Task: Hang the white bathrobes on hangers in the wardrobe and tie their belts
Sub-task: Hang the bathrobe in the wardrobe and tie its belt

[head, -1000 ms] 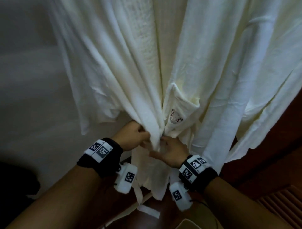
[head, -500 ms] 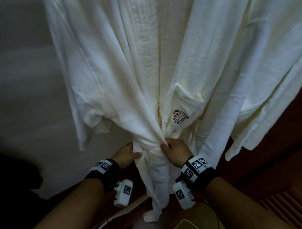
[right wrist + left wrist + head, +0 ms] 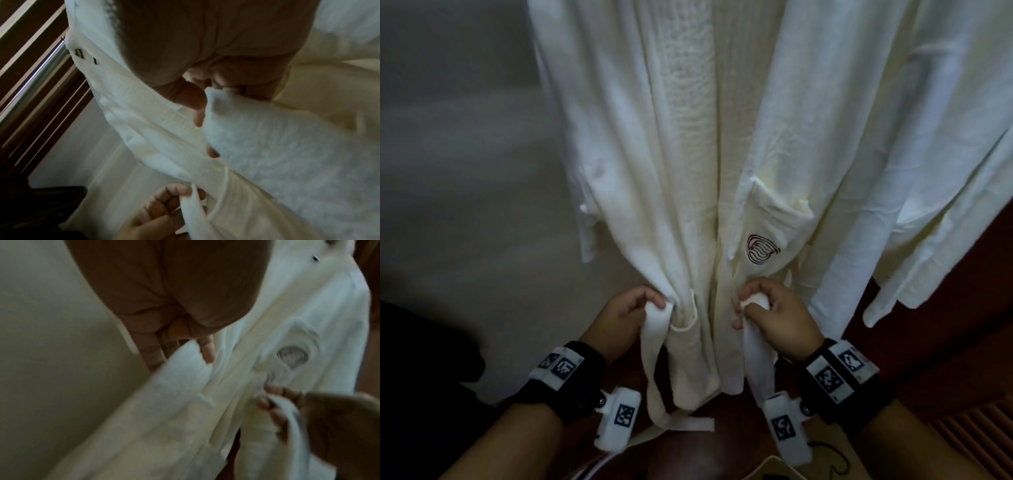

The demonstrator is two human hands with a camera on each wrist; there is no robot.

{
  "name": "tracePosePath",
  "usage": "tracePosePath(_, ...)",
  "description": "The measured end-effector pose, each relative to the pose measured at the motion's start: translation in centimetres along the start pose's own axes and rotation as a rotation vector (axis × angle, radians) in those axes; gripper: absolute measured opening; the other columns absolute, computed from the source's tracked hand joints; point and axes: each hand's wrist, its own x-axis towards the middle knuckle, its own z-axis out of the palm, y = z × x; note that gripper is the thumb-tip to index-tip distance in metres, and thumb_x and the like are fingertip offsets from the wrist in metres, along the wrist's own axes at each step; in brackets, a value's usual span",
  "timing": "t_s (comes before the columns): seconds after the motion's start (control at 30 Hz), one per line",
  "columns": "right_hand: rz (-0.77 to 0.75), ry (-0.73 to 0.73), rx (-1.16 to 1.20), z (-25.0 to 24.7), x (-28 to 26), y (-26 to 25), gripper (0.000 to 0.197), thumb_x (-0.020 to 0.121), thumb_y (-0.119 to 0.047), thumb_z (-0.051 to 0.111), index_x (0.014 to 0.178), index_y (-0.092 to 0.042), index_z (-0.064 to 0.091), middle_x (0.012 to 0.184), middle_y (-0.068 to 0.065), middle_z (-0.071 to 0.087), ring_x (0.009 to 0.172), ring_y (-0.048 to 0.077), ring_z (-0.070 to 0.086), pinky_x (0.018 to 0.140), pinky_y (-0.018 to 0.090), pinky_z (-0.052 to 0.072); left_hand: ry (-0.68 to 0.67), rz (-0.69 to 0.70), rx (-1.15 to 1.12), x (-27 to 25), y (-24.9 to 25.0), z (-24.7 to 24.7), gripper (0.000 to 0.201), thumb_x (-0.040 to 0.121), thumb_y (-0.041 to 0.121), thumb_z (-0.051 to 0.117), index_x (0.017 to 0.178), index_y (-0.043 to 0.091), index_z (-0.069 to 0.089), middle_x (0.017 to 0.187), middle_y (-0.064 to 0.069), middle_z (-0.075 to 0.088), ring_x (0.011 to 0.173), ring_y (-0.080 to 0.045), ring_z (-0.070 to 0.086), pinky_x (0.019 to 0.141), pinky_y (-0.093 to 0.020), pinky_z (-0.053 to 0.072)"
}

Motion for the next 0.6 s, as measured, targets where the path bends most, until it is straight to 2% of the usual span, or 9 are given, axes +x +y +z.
tracePosePath(0.07, 0.031, -0.081, 0.098, 0.0, -0.3, 0.4, 0.027, 0.083, 0.013, 0.043, 0.091, -0.002, 0.064, 0.093, 0.026, 0.068, 0.082, 0.039, 0.07, 0.081, 0.049, 0.057, -0.031, 0.131, 0.233, -0.8, -0.1, -0.3, 0.04, 0.087, -0.005, 0.047, 0.095, 0.028, 0.069, 0.1, 0.012, 0.071, 0.095, -0.011, 0.066, 0.083, -0.024, 0.052)
tracePosePath(0.1, 0.04, -0.12, 0.143, 0.0, -0.4, 0.6, 0.034, 0.081, 0.015, 0.038, 0.093, -0.002, 0.066, 0.095, 0.028, 0.068, 0.087, 0.04, 0.069, 0.086, 0.053, 0.055, -0.039, 0.231, 0.376, -1.1, 0.1, -0.3, 0.037, 0.087, 0.005, 0.048, 0.101, 0.033, 0.068, 0.109, 0.016, 0.068, 0.103, -0.007, 0.064, 0.088, -0.023, 0.051)
tracePosePath(0.2, -0.044, -0.246, 0.043, -0.4, -0.4, 1.3, 0.049, 0.081, 0.023, 0.034, 0.104, -0.006, 0.066, 0.103, 0.019, 0.071, 0.102, 0.032, 0.068, 0.093, 0.049, 0.053, -0.103, 0.372, 0.577, -1.5, 0.3, -0.3, 0.031, 0.092, 0.016, 0.053, 0.118, 0.025, 0.065, 0.122, 0.009, 0.065, 0.109, -0.007, 0.062, 0.089, -0.016, 0.047)
tracePosePath(0.27, -0.127, -0.316, -0.131, -0.6, -0.5, 1.5, 0.049, 0.083, 0.018, 0.043, 0.109, -0.017, 0.066, 0.108, 0.007, 0.073, 0.106, 0.021, 0.067, 0.094, 0.042, 0.054, -0.107, 0.49, 0.817, -1.6, 0.5, -0.6, 0.035, 0.09, 0.027, 0.052, 0.124, 0.033, 0.059, 0.126, 0.006, 0.063, 0.111, -0.009, 0.06, 0.093, -0.014, 0.043)
tracePosePath(0.3, -0.165, -0.331, -0.222, -0.6, -0.5, 1.5, 0.048, 0.083, 0.013, 0.047, 0.11, -0.022, 0.066, 0.109, 0.001, 0.073, 0.108, 0.015, 0.067, 0.094, 0.039, 0.053, -0.119, 0.515, 0.884, -1.6, 0.5, -1.0, 0.035, 0.087, 0.034, 0.05, 0.122, 0.036, 0.057, 0.122, 0.004, 0.065, 0.106, -0.011, 0.063, 0.09, -0.018, 0.047)
tracePosePath(0.37, -0.251, -0.327, -0.404, -0.4, -0.5, 1.2, 0.043, 0.084, 0.002, 0.055, 0.112, -0.029, 0.067, 0.112, -0.009, 0.07, 0.108, 0.004, 0.064, 0.096, 0.033, 0.052, -0.105, 0.569, 0.971, -1.3, 0.3, -1.8, 0.03, 0.083, 0.038, 0.049, 0.111, 0.032, 0.06, 0.104, 0.0, 0.071, 0.086, -0.018, 0.07, 0.069, -0.027, 0.057)
tracePosePath(0.43, -0.273, -0.333, -0.461, 0.0, -0.6, 0.8, 0.036, 0.086, -0.007, 0.062, 0.116, -0.027, 0.068, 0.113, -0.013, 0.069, 0.106, -0.003, 0.063, 0.095, 0.029, 0.052, -0.071, 0.581, 0.999, -0.8, 1.0, -1.8, 0.023, 0.084, 0.034, 0.053, 0.101, 0.027, 0.067, 0.092, 0.001, 0.07, 0.074, -0.021, 0.068, 0.059, -0.028, 0.054)
tracePosePath(0.53, -0.262, -0.342, -0.432, 0.3, -0.7, 0.5, 0.027, 0.087, -0.016, 0.066, 0.113, -0.024, 0.07, 0.108, -0.013, 0.071, 0.1, -0.002, 0.065, 0.091, 0.031, 0.055, -0.049, 0.597, 1.098, -0.5, 1.4, -1.4, 0.012, 0.079, 0.022, 0.067, 0.091, 0.02, 0.07, 0.085, 0.0, 0.058, 0.073, -0.02, 0.055, 0.06, -0.026, 0.04)
tracePosePath(0.6, -0.297, -0.352, -0.438, 0.3, -0.8, 0.3, 0.022, 0.085, -0.018, 0.068, 0.105, -0.023, 0.073, 0.101, -0.013, 0.072, 0.096, 0.0, 0.066, 0.088, 0.03, 0.055, -0.102, 0.601, 1.107, -0.6, 1.6, -1.0, 0.01, 0.079, 0.019, 0.067, 0.088, 0.019, 0.07, 0.092, 0.0, 0.055, 0.082, -0.019, 0.05, 0.065, -0.03, 0.041)
